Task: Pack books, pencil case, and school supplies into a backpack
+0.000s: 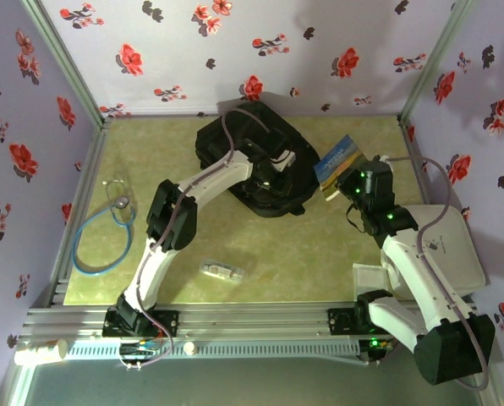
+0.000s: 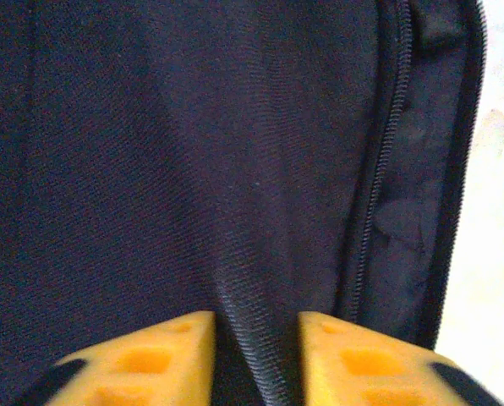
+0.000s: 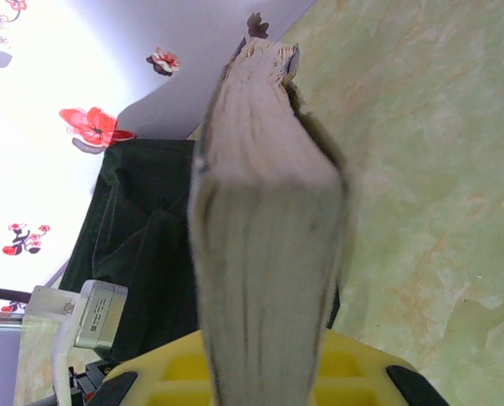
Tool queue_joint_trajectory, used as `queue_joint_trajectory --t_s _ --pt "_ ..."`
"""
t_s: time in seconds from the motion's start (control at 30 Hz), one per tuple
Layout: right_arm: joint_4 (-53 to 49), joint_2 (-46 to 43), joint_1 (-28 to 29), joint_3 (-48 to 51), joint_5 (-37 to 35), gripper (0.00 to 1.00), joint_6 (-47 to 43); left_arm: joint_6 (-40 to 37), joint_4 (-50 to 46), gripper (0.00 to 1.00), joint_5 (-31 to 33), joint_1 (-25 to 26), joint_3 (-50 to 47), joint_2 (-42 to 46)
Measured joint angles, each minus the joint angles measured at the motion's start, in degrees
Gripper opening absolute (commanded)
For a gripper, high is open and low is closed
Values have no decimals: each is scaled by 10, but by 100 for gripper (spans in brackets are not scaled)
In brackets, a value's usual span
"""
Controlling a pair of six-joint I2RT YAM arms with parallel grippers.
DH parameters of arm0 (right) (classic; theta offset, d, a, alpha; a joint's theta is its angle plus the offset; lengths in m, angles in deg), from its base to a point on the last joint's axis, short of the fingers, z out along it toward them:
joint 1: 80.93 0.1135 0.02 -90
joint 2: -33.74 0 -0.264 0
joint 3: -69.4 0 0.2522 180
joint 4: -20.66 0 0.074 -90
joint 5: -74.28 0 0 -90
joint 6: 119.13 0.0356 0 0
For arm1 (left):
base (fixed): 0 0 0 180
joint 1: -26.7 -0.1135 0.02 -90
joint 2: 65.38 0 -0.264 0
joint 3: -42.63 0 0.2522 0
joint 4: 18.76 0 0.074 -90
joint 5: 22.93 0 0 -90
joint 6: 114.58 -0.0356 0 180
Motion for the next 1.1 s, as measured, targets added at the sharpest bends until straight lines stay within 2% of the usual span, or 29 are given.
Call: queue_joint_trajectory --t_s 0.2,0.37,0.6,0.8,0.93,1.1 --pt "0 0 0 0 0 5 0 7 -3 0 5 -2 0 0" --pt "0 0 -2 0 0 5 0 17 13 0 -3 -10 -16 18" --pt "1 -22 -16 0 5 5 -16 52 112 0 -38 -74 -123 153" --pt "22 -34 -16 4 68 5 -16 115 243 0 -70 -120 -228 255" --pt "26 -44 -16 17 121 5 -10 146 307 0 -87 -122 -269 265" --pt "26 -62 -16 43 168 5 22 174 341 0 -102 -122 -275 262"
